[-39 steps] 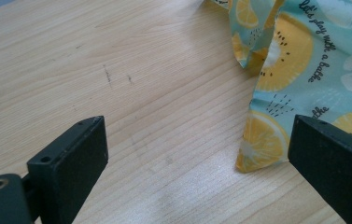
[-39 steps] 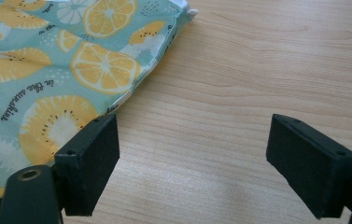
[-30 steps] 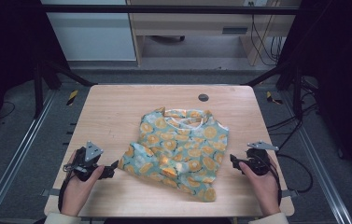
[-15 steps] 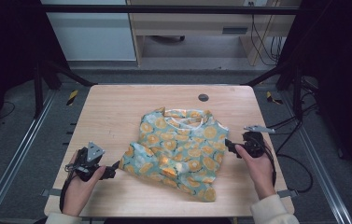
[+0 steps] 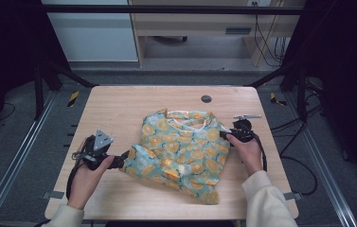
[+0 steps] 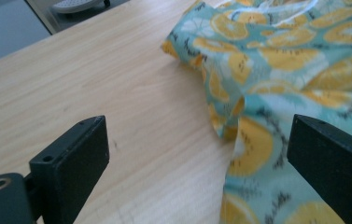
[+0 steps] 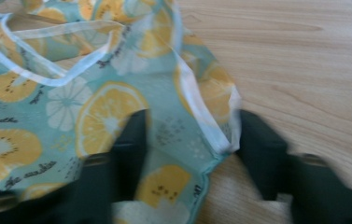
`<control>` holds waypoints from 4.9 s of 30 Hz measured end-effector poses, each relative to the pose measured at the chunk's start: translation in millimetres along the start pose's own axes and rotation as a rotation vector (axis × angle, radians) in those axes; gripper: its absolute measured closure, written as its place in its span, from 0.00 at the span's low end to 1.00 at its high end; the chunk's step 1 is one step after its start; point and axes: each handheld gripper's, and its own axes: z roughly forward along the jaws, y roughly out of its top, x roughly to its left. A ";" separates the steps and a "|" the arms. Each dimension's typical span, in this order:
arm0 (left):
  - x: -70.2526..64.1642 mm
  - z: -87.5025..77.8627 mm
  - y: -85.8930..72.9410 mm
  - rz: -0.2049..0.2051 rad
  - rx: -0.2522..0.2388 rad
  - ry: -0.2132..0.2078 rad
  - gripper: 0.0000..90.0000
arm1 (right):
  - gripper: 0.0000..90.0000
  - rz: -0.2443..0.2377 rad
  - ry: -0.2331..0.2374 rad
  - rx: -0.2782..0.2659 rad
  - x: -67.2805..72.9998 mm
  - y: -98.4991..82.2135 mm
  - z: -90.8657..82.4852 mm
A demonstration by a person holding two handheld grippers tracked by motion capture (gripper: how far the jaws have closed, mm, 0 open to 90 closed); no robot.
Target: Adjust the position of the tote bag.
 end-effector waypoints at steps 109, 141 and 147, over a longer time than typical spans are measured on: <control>-9.8 -46.3 73.8 0.035 -0.283 -0.110 1.00 | 1.00 -0.327 0.119 -0.488 72.4 5.1 -196.7; -22.2 -66.5 -18.3 -0.007 -0.265 -0.223 1.00 | 1.00 -0.343 0.209 -0.421 96.7 -70.6 -188.8; -24.7 -73.4 -26.1 -0.015 -0.270 -0.239 1.00 | 1.00 -0.351 0.222 -0.401 99.8 -83.3 -189.1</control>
